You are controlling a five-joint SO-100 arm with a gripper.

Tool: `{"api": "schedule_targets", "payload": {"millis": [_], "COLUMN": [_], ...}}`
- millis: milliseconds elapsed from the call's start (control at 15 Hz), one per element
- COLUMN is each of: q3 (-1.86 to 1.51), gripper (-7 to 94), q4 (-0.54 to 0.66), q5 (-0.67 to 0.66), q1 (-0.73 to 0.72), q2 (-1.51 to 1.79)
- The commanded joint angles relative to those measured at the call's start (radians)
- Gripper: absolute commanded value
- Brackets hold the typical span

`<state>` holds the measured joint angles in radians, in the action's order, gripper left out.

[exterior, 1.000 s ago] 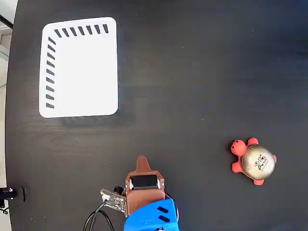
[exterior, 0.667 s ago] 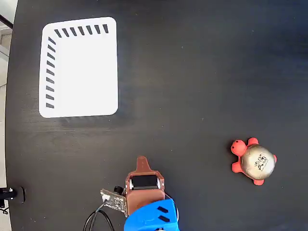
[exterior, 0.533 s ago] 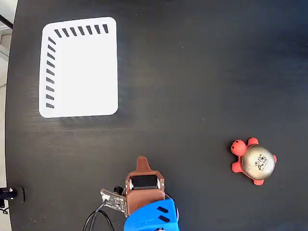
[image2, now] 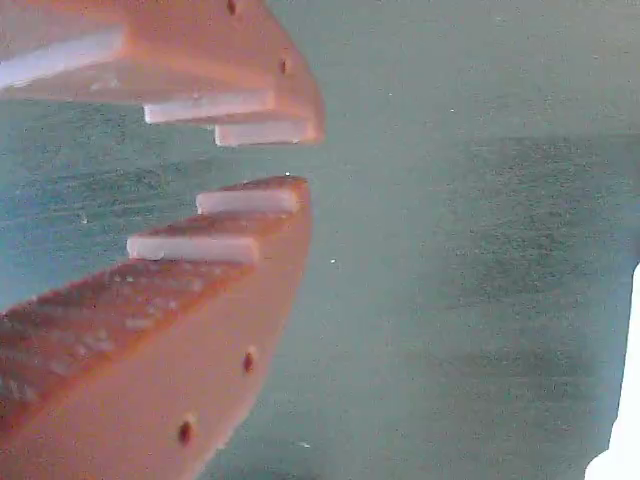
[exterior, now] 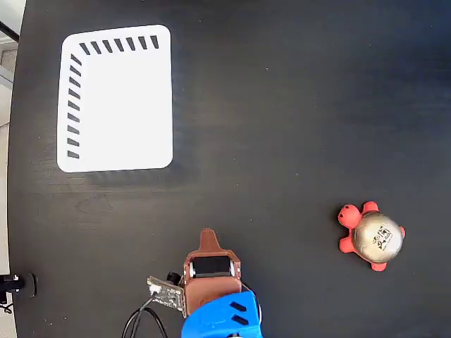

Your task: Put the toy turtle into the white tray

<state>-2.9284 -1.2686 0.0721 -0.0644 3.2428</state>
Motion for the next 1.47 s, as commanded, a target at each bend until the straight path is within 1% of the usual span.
{"api": "schedule_targets", "payload": {"millis": [0,333,467,600,667,800,867,1000,1267,1400], "q3": [0.005,0.005,0.020,0.176,0.268,0.460,0.558,0.742,1.026,1.098], "gripper": [0,1,0,0,0,0,0,0,0,0], "q4": [-0.006,-0.006,0.014,0.107,0.124,0.121,0.086,-0.031,-0.319,-0.380], "q5": [0.006,0.000,0.087,0.075,0.063,0.055,0.034,-0.048,-0.301,-0.385], "q1": [-0.006,-0.009,0.034,0.124,0.150,0.222,0.273,0.405,0.727,0.862], "q2": [0.011,0.011,-0.014,-0.183,-0.273,-0.472,-0.571,-0.726,-0.966,-1.055]}}
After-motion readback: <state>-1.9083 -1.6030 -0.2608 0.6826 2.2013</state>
